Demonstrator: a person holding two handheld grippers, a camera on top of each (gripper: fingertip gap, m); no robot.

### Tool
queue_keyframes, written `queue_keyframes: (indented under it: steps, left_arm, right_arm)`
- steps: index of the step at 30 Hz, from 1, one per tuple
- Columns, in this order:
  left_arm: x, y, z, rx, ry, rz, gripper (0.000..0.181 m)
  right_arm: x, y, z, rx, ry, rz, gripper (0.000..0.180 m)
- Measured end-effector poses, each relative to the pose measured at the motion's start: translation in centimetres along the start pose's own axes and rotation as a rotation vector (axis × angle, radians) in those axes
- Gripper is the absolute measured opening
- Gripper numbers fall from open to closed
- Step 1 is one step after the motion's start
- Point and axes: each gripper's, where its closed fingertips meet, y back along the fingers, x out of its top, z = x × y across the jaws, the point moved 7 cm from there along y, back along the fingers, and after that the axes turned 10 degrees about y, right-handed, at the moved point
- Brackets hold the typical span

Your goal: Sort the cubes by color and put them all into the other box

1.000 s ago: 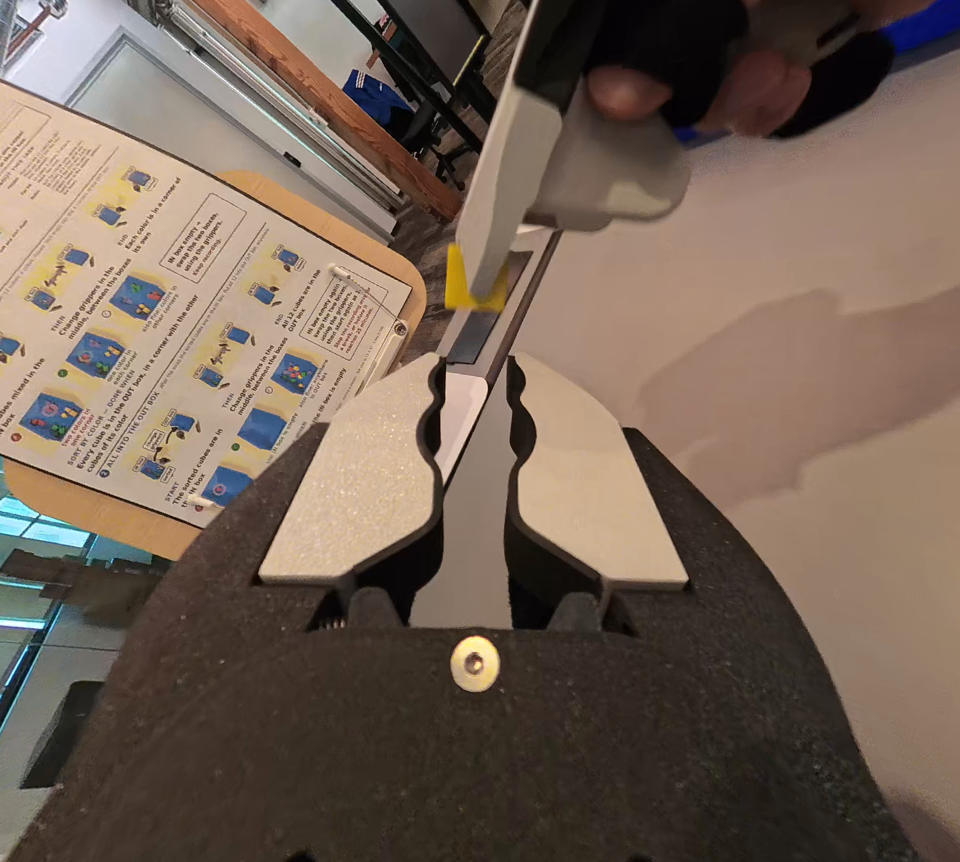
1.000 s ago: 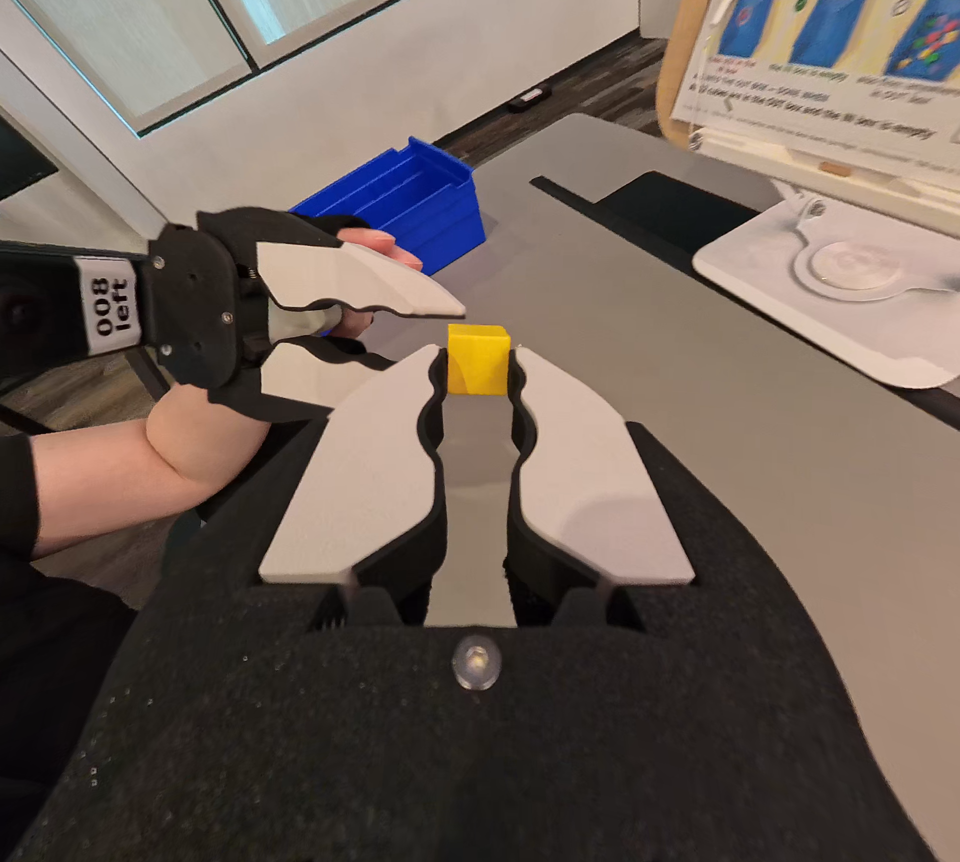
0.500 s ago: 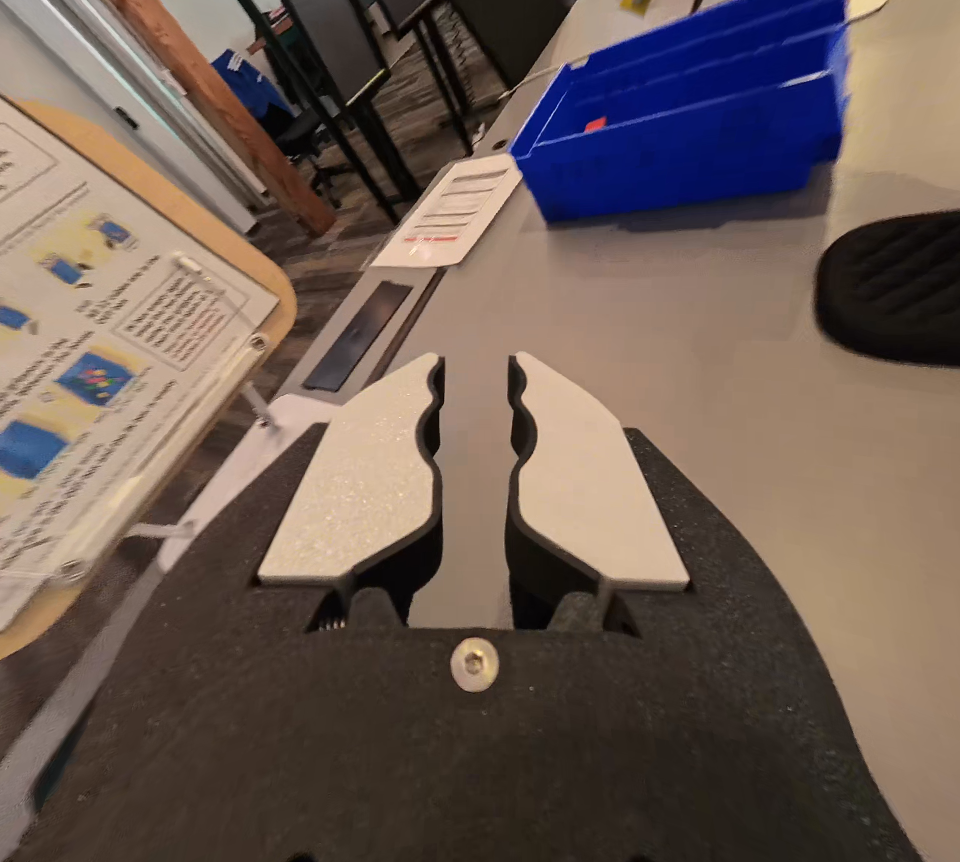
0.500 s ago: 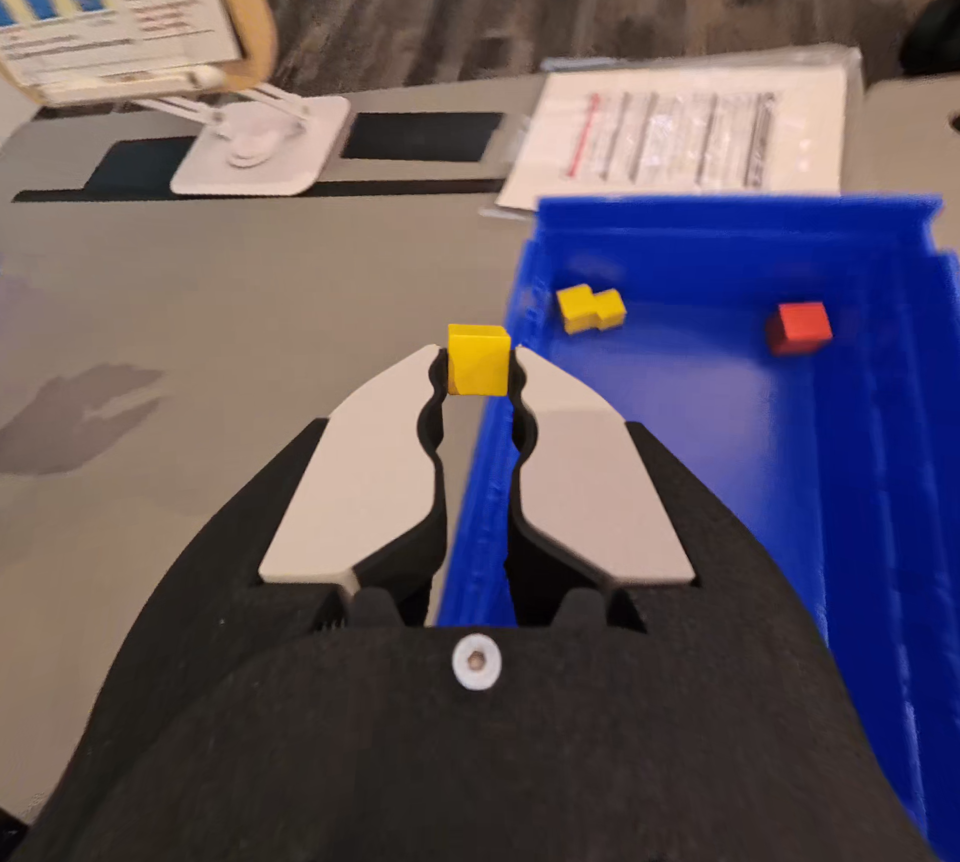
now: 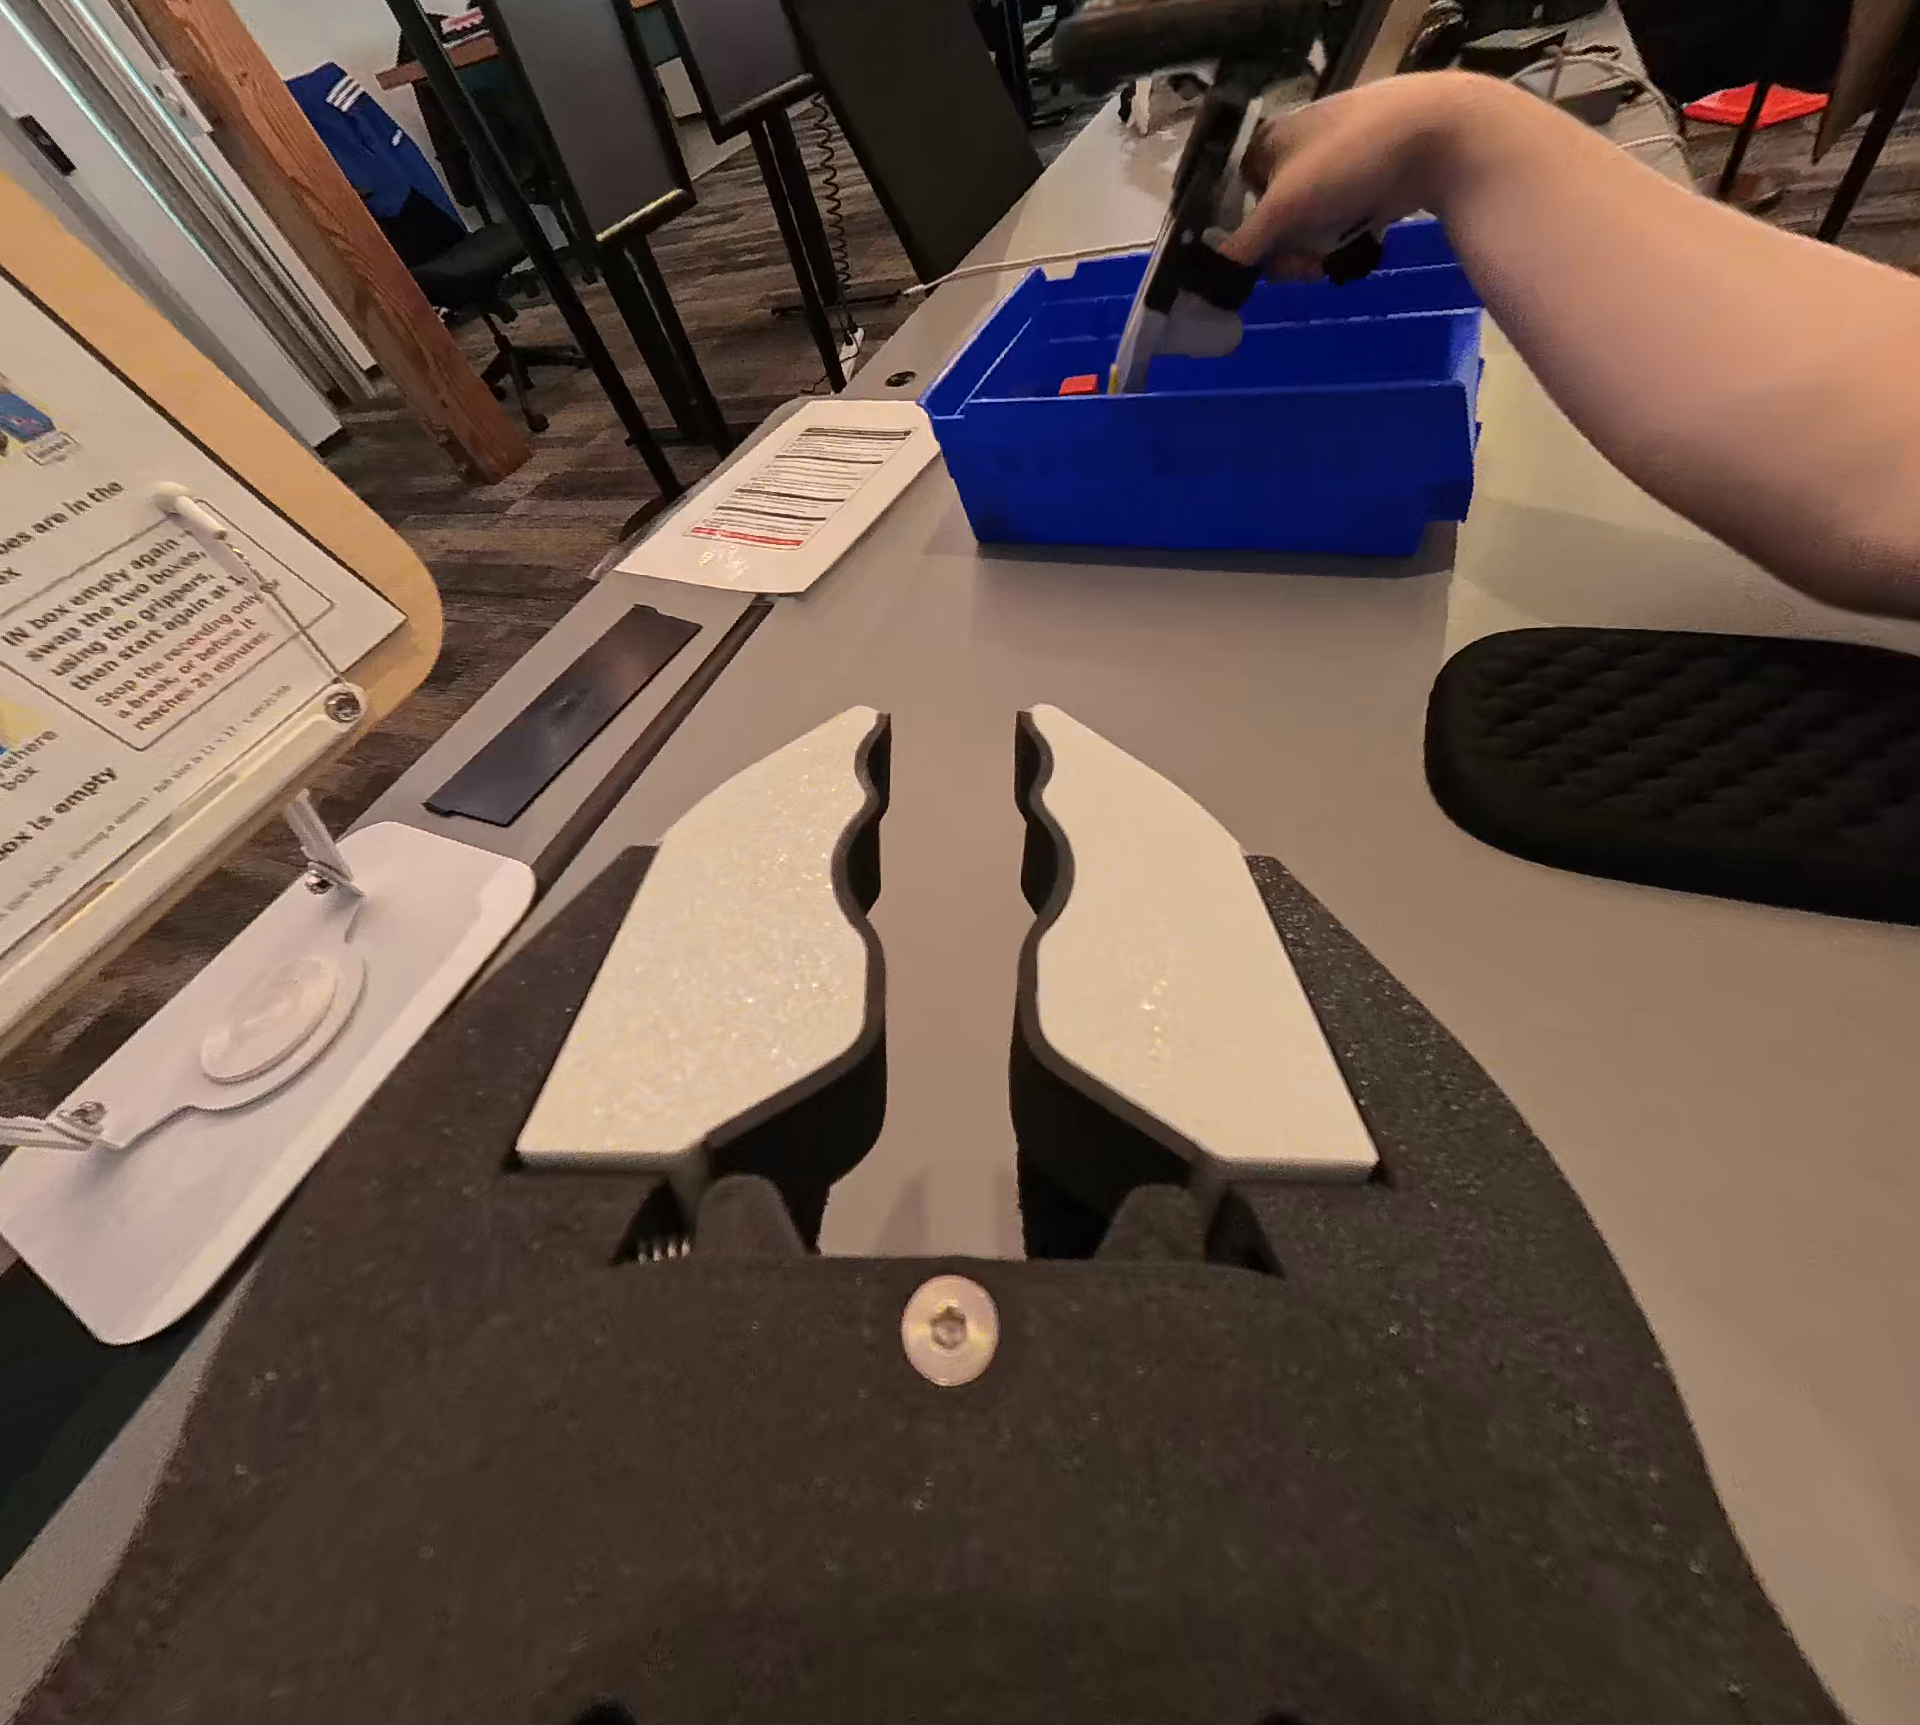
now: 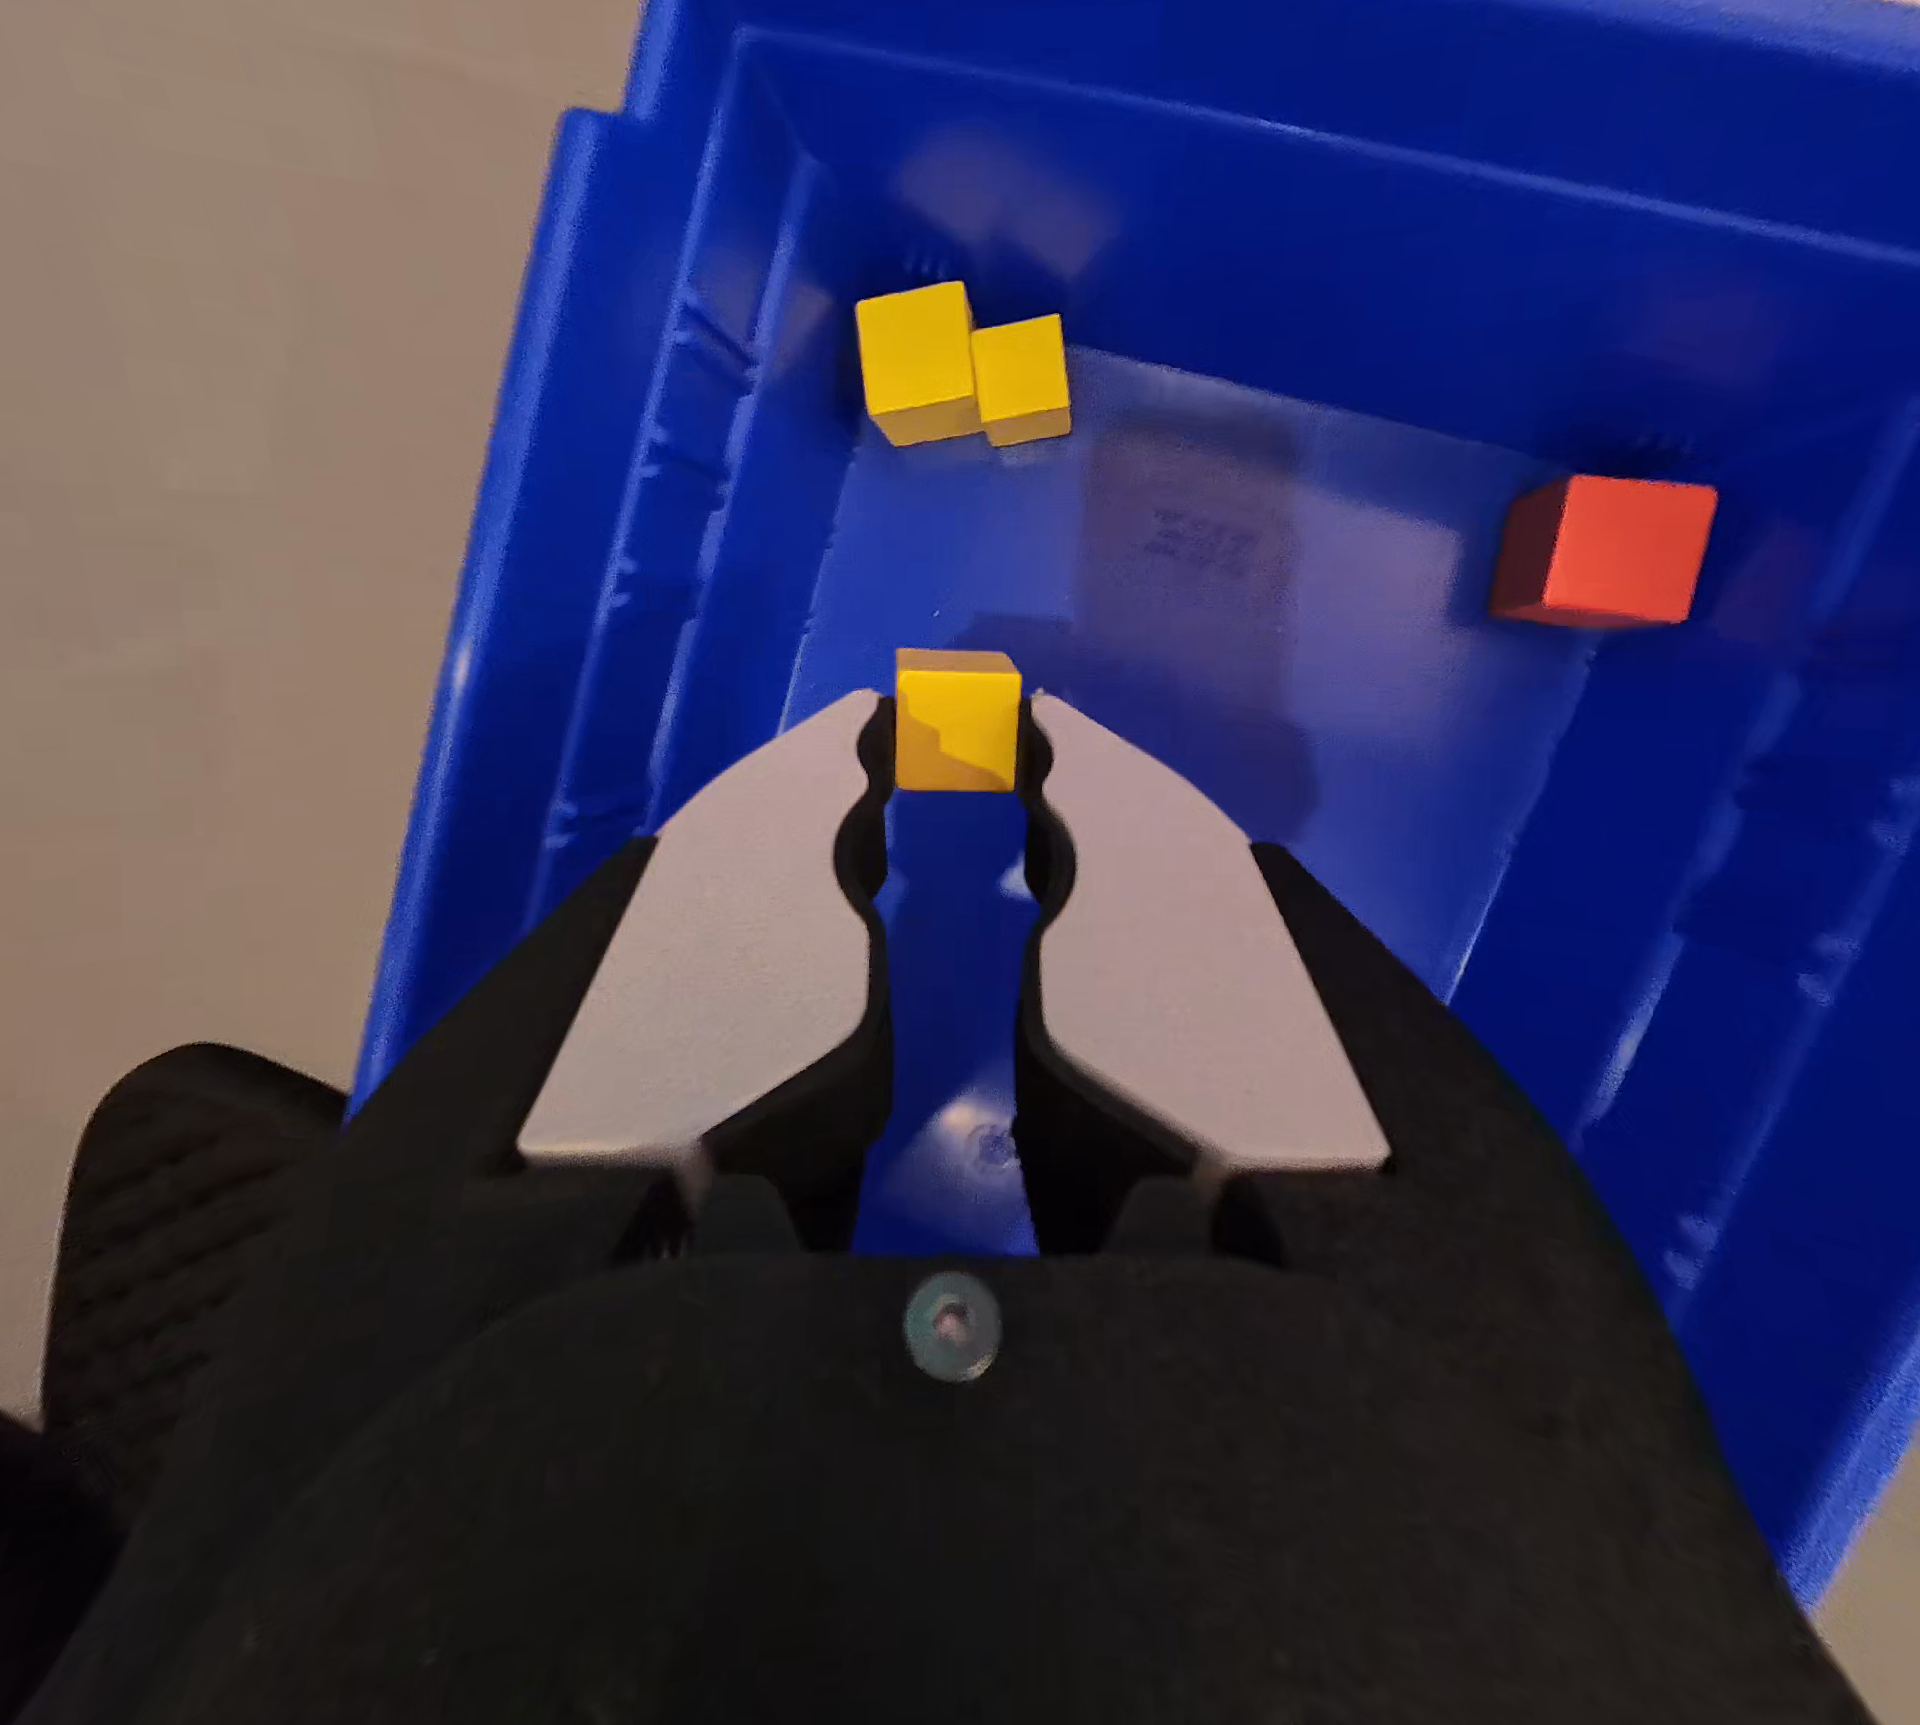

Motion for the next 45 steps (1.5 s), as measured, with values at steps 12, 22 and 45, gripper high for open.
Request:
queue_keyframes:
  steps: [12,22,45]
  left_arm:
    - [-0.4,0.4,-0.2,0.023,-0.023,-0.016,0.022]
    - [0.8,2.3,0.2,0.06,-0.101,-0.005,0.023]
    - [3.7,21.5,-6.7,0.828,-0.186,-0.009,0.02]
  right_arm:
    - [2.6,-7.3,-0.1,0.041,0.076,-0.127,0.022]
    - [3.0,-1.9,-0.3,0.017,-0.059,0.139,0.031]
    - [8.2,8.6,-18.9,0.059,0.234,0.637,0.035]
